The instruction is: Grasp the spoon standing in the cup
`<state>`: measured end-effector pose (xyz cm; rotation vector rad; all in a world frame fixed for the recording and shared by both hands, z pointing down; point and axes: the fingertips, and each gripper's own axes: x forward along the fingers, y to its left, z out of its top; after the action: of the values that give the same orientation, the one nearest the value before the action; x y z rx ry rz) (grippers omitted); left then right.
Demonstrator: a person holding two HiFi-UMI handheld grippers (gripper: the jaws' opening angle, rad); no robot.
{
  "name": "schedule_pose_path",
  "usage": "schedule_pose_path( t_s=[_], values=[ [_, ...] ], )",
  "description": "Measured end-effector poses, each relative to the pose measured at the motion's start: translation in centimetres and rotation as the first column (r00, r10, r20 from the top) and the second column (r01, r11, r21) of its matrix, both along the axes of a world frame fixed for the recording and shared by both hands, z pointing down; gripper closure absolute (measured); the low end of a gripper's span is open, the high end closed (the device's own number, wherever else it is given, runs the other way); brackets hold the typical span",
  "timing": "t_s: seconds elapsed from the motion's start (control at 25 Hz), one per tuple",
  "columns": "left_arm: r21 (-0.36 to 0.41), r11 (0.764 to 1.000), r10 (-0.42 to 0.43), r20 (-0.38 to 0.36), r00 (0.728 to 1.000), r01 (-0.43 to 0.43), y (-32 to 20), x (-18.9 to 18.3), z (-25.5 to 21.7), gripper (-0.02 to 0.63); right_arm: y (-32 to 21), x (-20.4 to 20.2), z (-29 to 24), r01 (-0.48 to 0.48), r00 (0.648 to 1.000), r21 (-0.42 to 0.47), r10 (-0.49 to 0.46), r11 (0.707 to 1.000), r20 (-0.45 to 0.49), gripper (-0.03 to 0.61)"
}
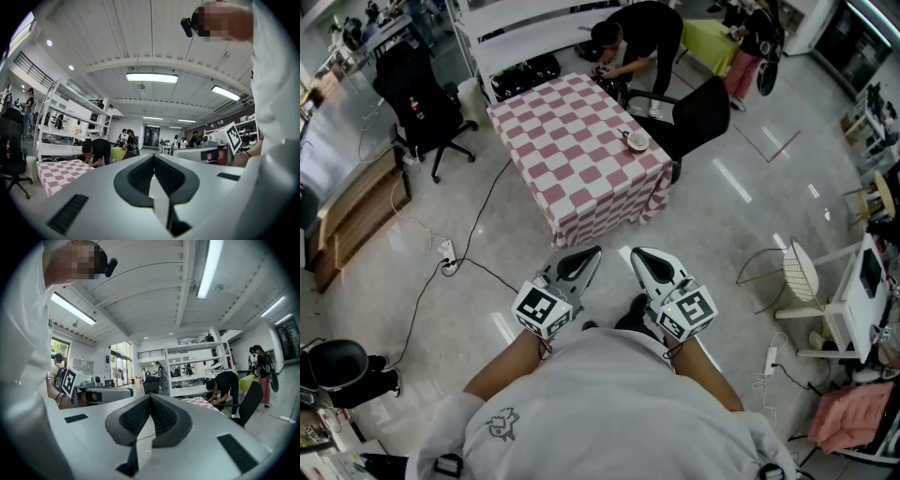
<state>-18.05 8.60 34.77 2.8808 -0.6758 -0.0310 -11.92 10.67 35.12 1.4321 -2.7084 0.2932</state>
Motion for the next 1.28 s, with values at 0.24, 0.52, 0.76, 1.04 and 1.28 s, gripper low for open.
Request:
schedule_pose_path(
  t_s=[0.24,0.52,0.76,1.04,1.28],
  values=[
    [0.027,1.000,0.004,-0.010,1.000,-0.004,-0.7,0.2,-0.5,0.600,-1.0,0.0,-0.9,0.016,1.000,0.041,-0.015,0.999,-0.027,0.548],
    [0.012,1.000,-0.001,-0.009,1.000,0.001,-1.0,1.2,0.0,0.600,-1.1,1.3,-0.5,0.016,1.000,0.035,-0.015,0.999,-0.024,0.548],
    [-0.007,1.000,0.025,-0.005,1.000,-0.025,-1.3,3.6,0.4,0.600,-2.0,4.0,0.4,-0.025,1.000,0.003,0.025,1.000,-0.018,0.548],
    [-0.040,0.998,0.038,0.004,0.999,-0.038,-3.0,8.2,1.7,0.600,-3.7,9.1,1.6,-0.060,0.998,-0.025,0.061,0.998,0.018,0.546],
    [-0.023,0.999,0.046,0.022,0.999,-0.045,-5.9,15.1,1.9,0.600,-7.0,16.7,1.4,-0.111,0.993,-0.013,0.112,0.994,0.024,0.546]
  ],
)
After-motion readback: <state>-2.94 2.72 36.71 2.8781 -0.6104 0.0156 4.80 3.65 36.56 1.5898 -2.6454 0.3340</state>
